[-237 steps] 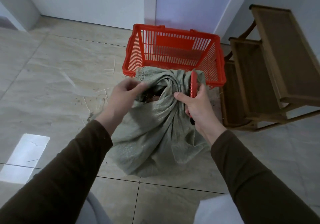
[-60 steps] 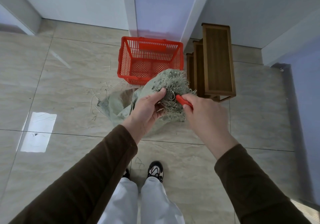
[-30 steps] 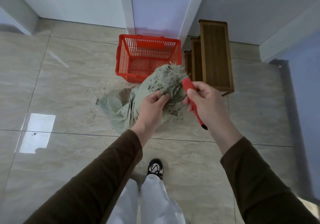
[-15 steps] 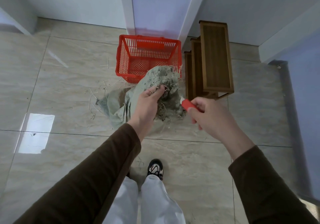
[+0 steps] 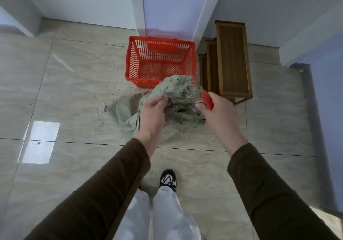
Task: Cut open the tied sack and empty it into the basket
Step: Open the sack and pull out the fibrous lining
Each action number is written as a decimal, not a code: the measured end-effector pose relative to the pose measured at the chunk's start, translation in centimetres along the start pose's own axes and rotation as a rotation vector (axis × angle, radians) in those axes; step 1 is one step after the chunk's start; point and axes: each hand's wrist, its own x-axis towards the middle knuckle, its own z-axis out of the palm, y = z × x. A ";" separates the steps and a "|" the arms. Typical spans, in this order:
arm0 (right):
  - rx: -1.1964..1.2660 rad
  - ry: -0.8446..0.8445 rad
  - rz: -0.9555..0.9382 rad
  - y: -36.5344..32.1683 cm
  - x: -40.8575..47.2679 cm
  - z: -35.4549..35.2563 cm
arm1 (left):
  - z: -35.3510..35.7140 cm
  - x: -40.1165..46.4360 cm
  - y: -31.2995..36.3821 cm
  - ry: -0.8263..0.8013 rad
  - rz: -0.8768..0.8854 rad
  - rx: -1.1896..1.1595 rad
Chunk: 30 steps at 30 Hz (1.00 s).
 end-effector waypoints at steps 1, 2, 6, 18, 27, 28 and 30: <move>0.031 0.005 0.040 0.6 -0.1 -0.2 | -0.7 0.5 0.3 0.063 -0.031 -0.050; 0.144 0.012 0.115 1.1 -0.2 -0.4 | -1.4 1.1 0.5 0.107 -0.054 -0.063; 0.916 0.011 0.486 1.6 -1.0 -0.4 | -1.7 1.3 0.1 0.082 -0.218 -0.125; 1.048 -0.213 0.237 -0.6 -4.0 0.8 | 1.7 0.7 1.3 -0.068 0.417 1.295; 1.045 0.069 0.516 2.6 -5.1 1.5 | -4.0 3.1 -1.1 0.095 0.230 0.990; 1.111 0.103 0.596 2.8 -5.2 2.0 | -4.3 3.0 -1.6 0.134 0.199 0.919; 1.221 0.151 0.745 3.2 -5.5 2.7 | -4.5 2.7 -2.1 0.210 0.125 0.719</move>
